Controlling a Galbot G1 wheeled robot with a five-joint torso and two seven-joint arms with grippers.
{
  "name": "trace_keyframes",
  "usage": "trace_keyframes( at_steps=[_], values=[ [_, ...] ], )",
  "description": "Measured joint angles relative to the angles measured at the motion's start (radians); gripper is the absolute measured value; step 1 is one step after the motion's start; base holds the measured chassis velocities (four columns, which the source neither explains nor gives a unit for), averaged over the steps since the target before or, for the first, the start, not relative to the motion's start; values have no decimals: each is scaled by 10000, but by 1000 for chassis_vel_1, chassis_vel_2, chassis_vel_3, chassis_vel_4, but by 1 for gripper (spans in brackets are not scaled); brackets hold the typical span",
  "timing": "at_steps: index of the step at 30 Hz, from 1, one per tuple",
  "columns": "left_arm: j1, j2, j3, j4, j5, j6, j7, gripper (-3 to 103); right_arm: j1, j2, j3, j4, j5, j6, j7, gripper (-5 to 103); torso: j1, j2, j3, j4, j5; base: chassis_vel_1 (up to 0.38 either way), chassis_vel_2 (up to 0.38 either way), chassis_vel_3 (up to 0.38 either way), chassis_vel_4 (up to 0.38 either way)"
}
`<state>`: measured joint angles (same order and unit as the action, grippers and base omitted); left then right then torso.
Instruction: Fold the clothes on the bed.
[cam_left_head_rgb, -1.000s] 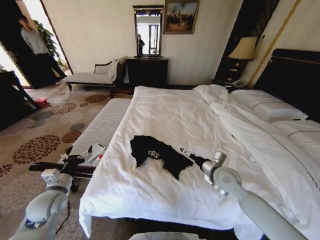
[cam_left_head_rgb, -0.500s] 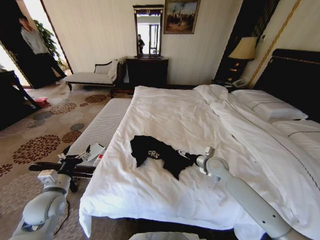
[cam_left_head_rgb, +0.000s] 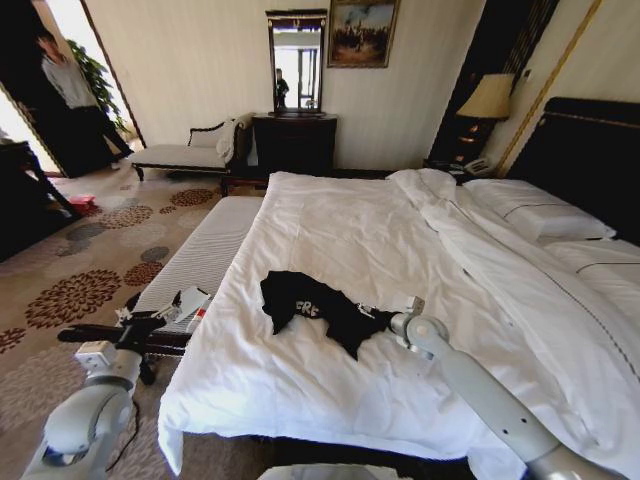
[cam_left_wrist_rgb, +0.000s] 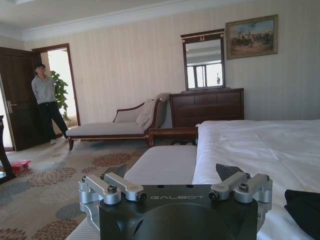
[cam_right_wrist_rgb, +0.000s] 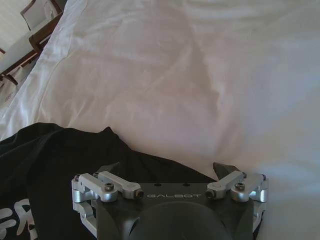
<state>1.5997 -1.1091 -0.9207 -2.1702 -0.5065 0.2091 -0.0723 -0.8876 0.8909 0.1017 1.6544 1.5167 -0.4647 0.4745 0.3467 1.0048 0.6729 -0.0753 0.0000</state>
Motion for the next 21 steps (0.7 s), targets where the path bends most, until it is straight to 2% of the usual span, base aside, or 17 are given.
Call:
trace_keyframes(
  at_steps=[3,6,9,12,15,17,18,20,21],
  values=[
    [21,-18,-11,-2,30,0,-14,100,-14,18,3,26,12,-127,-158,101,0,0,0,-1,0,0,0,0,0],
    [75,-55,-27,-53,51,-4,-23,100,-33,34,0,44,-22,-249,-427,87,0,0,0,-1,0,0,0,0,0],
    [101,-81,-39,-63,62,-7,-26,100,-33,34,0,43,-51,-311,-596,82,0,0,0,0,0,0,0,0,0],
    [126,-120,-46,-72,85,-16,-30,100,-41,-2,1,48,-157,-376,-850,65,0,0,0,0,0,0,0,0,0],
    [127,-138,-46,-73,88,-19,-32,100,-69,-37,1,85,-272,-375,-912,60,0,1,0,0,0,0,0,0,0],
    [123,-150,-46,-73,97,-22,-35,100,-144,-81,8,146,-398,-303,-971,49,0,0,0,0,1,0,0,0,0],
    [123,-150,-46,-73,97,-22,-35,100,-144,-81,8,146,-398,-303,-971,49,0,0,0,0,1,0,0,0,0],
    [111,-159,-37,-66,110,-24,-40,100,-222,-114,35,211,-470,-237,-999,38,0,1,0,0,1,0,0,0,0],
    [104,-164,-29,-57,116,-24,-43,100,-263,-135,51,253,-505,-202,-1014,38,0,1,0,-1,0,0,0,0,0]
  ],
)
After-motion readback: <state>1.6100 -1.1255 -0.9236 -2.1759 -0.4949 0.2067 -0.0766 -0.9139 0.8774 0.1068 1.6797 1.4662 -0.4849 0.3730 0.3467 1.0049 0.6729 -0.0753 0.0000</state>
